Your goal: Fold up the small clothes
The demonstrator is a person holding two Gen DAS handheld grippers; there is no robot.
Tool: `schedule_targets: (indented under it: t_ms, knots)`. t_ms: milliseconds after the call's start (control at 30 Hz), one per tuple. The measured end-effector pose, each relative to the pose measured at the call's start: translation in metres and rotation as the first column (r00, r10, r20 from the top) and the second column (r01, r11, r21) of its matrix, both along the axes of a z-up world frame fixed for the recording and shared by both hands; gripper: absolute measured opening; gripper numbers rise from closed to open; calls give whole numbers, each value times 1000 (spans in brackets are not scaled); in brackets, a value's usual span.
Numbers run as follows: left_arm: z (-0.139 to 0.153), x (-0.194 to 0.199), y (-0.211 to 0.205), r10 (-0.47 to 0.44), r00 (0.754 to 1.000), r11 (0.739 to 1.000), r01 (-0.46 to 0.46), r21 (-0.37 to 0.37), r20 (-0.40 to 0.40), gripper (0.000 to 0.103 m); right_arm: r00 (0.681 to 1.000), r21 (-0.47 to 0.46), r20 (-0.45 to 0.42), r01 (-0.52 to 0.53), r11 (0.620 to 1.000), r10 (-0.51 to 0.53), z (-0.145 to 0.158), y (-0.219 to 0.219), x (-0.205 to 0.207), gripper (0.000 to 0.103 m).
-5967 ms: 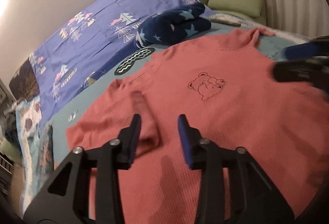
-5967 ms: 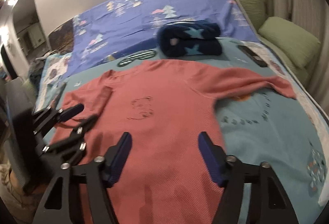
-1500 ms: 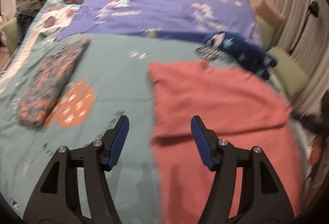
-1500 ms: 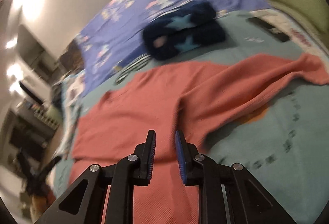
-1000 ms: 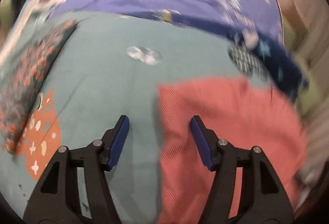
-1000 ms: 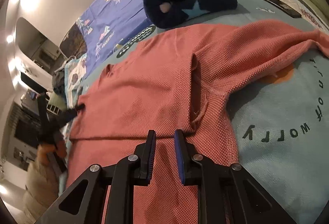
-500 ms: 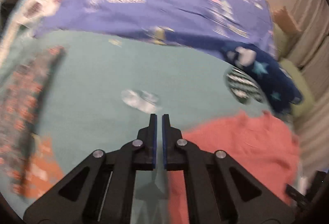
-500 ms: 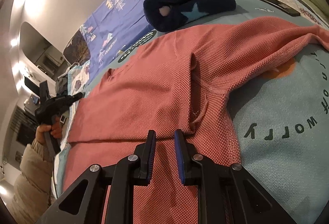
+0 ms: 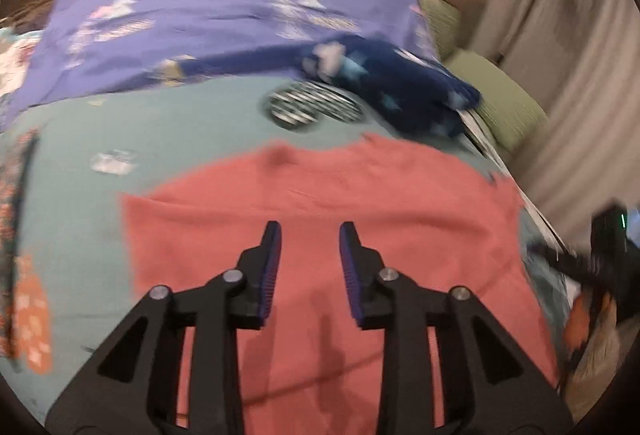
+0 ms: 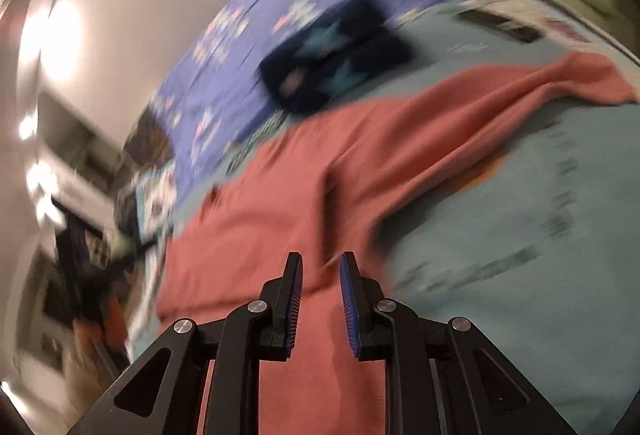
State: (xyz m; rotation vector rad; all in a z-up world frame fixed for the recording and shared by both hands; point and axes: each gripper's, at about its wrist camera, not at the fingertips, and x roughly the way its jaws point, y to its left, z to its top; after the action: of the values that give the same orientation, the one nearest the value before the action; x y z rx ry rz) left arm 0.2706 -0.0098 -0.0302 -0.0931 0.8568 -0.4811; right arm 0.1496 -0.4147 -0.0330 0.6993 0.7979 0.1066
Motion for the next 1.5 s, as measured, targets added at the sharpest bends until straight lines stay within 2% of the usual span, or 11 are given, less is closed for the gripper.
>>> schedule_targets:
  t_ms: [267,433,700,800,833,933,1033,1100,1267,1367,1500]
  knots:
    - [-32,-13,-58,-94,991,996,92,-22,-93,32,924,184,-132,379,907,-359,-35,-154,4,27]
    - [-44,-18,-70,-108,991,993,112,47,-82,33,865,249,-183,500,829,-466,-59,-203,8,48]
    - [-45,-20,-76,-106,992,990,111,82,-62,35,774,242,-223,633,736,-593,-90,-236,40,47]
    - [-46,-19,-76,-100,993,991,105,81,-63,35,737,229,-218,676,700,-640,-93,-245,45,35]
    - [-47,-18,-76,-97,993,992,102,78,-64,35,729,220,-224,685,695,-647,-95,-247,47,7]
    - [-47,-18,-75,-87,994,994,92,67,-69,35,734,251,-196,678,691,-650,-93,-249,42,2]
    - [-44,-19,-73,-81,994,995,85,51,-74,35,790,279,-87,604,747,-606,-63,-239,39,2]
    - [-43,-18,-71,-74,994,997,77,32,-81,36,845,269,26,509,818,-534,-27,-220,43,2]
    - [-41,-18,-62,-56,993,998,52,-41,-107,36,942,141,274,158,977,-192,59,-118,57,4]
    - [-38,-20,-56,-47,992,997,40,-59,-114,46,942,12,332,-57,998,50,81,-30,64,4]
    - [-32,-27,-41,-33,994,996,25,-86,-103,54,904,-143,275,-297,944,326,65,89,67,4]
